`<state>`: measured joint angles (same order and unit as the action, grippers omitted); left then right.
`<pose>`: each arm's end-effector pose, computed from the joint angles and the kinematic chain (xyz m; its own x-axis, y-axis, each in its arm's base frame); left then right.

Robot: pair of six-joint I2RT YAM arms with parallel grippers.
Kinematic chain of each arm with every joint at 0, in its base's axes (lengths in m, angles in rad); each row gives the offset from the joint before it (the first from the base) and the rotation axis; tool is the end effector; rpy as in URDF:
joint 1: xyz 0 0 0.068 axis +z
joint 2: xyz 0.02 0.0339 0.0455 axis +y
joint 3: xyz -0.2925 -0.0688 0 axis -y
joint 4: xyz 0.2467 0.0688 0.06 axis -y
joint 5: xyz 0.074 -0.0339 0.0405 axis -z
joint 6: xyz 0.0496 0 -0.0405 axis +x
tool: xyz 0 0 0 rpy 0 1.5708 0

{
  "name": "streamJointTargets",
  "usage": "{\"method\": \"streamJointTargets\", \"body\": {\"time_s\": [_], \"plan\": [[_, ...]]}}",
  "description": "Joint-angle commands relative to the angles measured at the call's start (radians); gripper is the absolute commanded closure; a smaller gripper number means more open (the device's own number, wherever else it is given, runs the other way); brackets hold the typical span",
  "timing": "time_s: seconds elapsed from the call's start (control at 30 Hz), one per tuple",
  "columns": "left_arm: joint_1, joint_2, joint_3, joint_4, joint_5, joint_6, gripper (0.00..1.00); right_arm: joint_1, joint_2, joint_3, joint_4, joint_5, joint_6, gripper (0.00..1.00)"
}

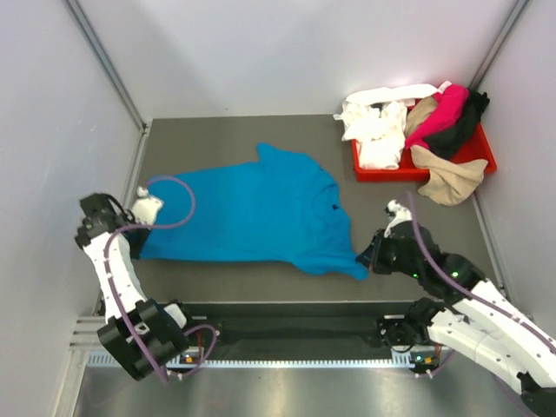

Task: Fold and stack the t-shirts
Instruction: Flatten the tshirt out

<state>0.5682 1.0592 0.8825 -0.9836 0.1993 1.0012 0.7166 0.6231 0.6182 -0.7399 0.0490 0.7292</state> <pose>0.1563 0.0881 0.2718 -0.8049 0.4655 -0.3681 0.4023 0.8840 0.2382 0.0923 0.0772 0.2592 -0.8001 0.1856 -0.5704 -0.1284 0.8759 0.4651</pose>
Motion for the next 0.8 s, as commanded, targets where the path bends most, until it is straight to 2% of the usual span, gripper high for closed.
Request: {"method": "streamJointTargets", "body": {"time_s": [0.0, 0.07, 0.1, 0.17, 0.3, 0.33, 0.43, 0.5, 0.53, 0.57, 0.6, 0.63, 0.77], "plan": [[0.056, 0.045, 0.206, -0.041, 0.057, -0.123, 1.00, -0.011, -0.046, 0.142, -0.096, 0.011, 0.016, 1.00], [0.056, 0.096, 0.336, -0.027, 0.090, -0.182, 1.00, -0.019, 0.019, 0.230, -0.064, 0.050, -0.054, 1.00], [0.052, 0.111, 0.372, -0.011, 0.150, -0.237, 1.00, -0.023, 0.061, 0.268, -0.026, 0.092, -0.085, 1.00], [0.019, 0.160, 0.476, 0.052, 0.169, -0.312, 1.00, -0.058, 0.228, 0.404, 0.028, 0.094, -0.196, 1.00], [-0.144, 0.296, 0.656, 0.160, 0.071, -0.531, 1.00, -0.192, 0.524, 0.694, 0.195, -0.009, -0.339, 1.00], [-0.168, 0.321, 0.692, 0.190, 0.039, -0.565, 1.00, -0.247, 0.646, 0.839, 0.206, -0.023, -0.350, 1.00], [-0.223, 0.448, 0.884, 0.260, -0.026, -0.683, 1.00, -0.284, 0.887, 1.179, 0.203, 0.005, -0.428, 1.00], [-0.228, 0.577, 1.089, 0.234, -0.034, -0.771, 1.00, -0.322, 0.996, 1.355, 0.189, -0.030, -0.432, 1.00], [-0.229, 0.619, 1.237, 0.220, -0.058, -0.795, 1.00, -0.335, 1.094, 1.531, 0.188, -0.043, -0.426, 1.00], [-0.229, 0.660, 1.307, 0.208, -0.067, -0.840, 1.00, -0.342, 1.137, 1.614, 0.189, -0.081, -0.421, 1.00], [-0.228, 0.729, 1.370, 0.200, -0.078, -0.857, 1.00, -0.357, 1.215, 1.767, 0.204, -0.093, -0.419, 1.00], [-0.231, 0.757, 1.479, 0.201, -0.098, -0.871, 1.00, -0.362, 1.242, 1.825, 0.221, -0.097, -0.418, 1.00], [-0.232, 0.837, 1.618, 0.285, -0.147, -0.941, 1.00, -0.414, 1.261, 1.882, 0.401, -0.092, -0.369, 1.00]]}}
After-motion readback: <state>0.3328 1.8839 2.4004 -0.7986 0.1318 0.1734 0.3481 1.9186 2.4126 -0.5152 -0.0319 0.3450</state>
